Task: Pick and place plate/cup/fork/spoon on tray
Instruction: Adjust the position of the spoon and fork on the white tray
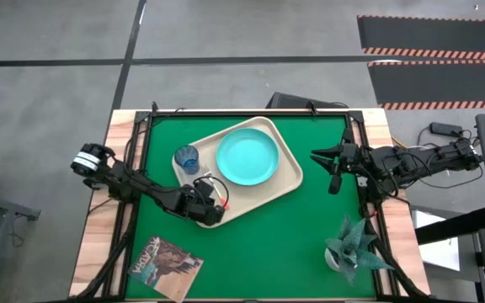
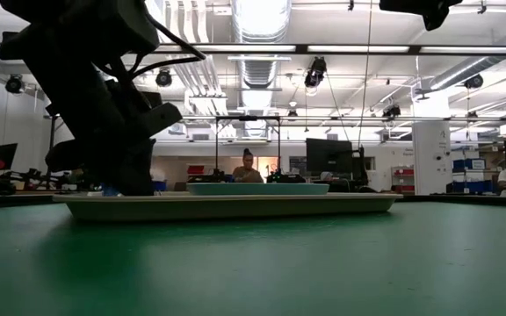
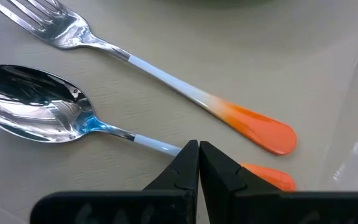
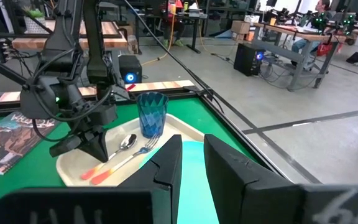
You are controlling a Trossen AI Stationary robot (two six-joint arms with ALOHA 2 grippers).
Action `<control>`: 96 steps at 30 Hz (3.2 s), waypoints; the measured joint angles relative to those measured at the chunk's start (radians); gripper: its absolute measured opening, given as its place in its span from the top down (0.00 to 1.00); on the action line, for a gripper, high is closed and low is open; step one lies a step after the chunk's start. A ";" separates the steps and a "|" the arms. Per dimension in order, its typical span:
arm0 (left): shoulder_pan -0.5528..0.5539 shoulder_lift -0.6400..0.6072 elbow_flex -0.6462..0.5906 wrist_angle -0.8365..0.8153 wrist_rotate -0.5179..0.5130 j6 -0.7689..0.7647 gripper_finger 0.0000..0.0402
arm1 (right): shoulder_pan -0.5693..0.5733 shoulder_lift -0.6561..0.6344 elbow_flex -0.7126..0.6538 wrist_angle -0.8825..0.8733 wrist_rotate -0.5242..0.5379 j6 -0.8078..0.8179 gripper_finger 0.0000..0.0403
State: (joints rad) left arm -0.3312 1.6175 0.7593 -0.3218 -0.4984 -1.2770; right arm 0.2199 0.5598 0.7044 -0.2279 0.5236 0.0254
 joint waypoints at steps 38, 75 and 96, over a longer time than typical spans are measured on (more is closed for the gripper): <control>0.003 -0.177 -0.002 -0.274 0.097 0.105 1.00 | 0.000 0.000 0.000 -0.003 0.000 -0.003 0.85; 0.004 -0.175 -0.046 -0.264 -0.054 0.105 1.00 | 0.000 0.000 0.000 -0.005 0.000 -0.018 0.85; 0.003 -0.065 -0.009 0.137 -0.214 0.236 1.00 | 0.000 0.000 0.000 -0.008 0.000 -0.026 0.85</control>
State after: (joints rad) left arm -0.3286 1.5522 0.7507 -0.1852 -0.7121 -1.0412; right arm 0.2199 0.5594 0.7048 -0.2356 0.5233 -0.0006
